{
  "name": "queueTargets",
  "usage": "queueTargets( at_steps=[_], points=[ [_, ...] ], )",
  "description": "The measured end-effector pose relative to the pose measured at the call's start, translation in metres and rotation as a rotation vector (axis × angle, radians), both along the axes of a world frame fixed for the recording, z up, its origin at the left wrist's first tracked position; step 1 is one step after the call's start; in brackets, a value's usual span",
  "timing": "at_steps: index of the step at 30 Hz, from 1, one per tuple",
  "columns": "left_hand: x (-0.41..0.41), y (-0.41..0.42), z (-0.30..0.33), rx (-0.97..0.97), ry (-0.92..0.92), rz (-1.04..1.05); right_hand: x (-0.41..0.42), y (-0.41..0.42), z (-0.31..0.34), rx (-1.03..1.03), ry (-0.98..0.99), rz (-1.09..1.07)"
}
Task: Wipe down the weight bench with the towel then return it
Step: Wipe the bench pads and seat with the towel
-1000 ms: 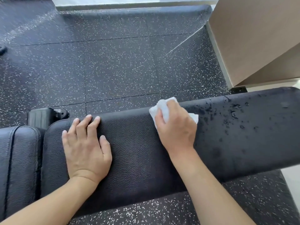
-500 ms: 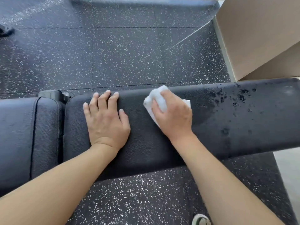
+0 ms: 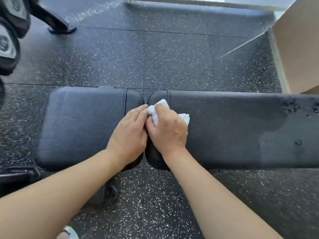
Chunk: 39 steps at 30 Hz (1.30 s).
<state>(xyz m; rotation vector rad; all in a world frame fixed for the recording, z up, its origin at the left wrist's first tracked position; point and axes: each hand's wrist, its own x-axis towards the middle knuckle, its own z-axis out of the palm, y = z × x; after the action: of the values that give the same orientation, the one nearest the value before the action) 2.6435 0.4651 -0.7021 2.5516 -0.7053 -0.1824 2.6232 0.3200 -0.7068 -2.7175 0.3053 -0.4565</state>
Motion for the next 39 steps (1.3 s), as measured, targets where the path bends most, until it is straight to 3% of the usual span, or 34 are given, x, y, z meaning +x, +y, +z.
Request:
queueTargets(
  at_steps=[3,7,9,13,22,30,35,39],
  points=[
    [-0.003,0.024,0.006,0.091,-0.036,-0.088,0.002,0.009,0.003,0.023,-0.007,0.037],
    [-0.003,-0.014,0.014,0.058,0.010,0.053,-0.007,-0.016,0.003,-0.024,-0.018,0.147],
    [-0.009,-0.038,0.014,0.070,-0.002,0.015,-0.023,-0.044,0.003,-0.069,-0.021,0.185],
    [-0.025,-0.091,0.015,0.124,-0.040,-0.095,-0.065,-0.117,0.004,-0.013,-0.118,0.114],
    [-0.030,-0.220,0.012,0.164,-0.077,-0.171,-0.125,-0.221,-0.009,-0.065,-0.088,0.025],
    [-0.002,-0.249,-0.005,0.192,-0.148,0.000,-0.151,-0.269,-0.013,-0.049,-0.103,0.034],
    [-0.002,-0.251,-0.008,0.175,-0.167,0.039,-0.122,-0.275,-0.007,-0.065,-0.075,0.046],
    [0.001,-0.251,-0.010,0.181,-0.176,0.044,-0.033,-0.299,0.003,-0.056,-0.057,-0.041]
  ],
)
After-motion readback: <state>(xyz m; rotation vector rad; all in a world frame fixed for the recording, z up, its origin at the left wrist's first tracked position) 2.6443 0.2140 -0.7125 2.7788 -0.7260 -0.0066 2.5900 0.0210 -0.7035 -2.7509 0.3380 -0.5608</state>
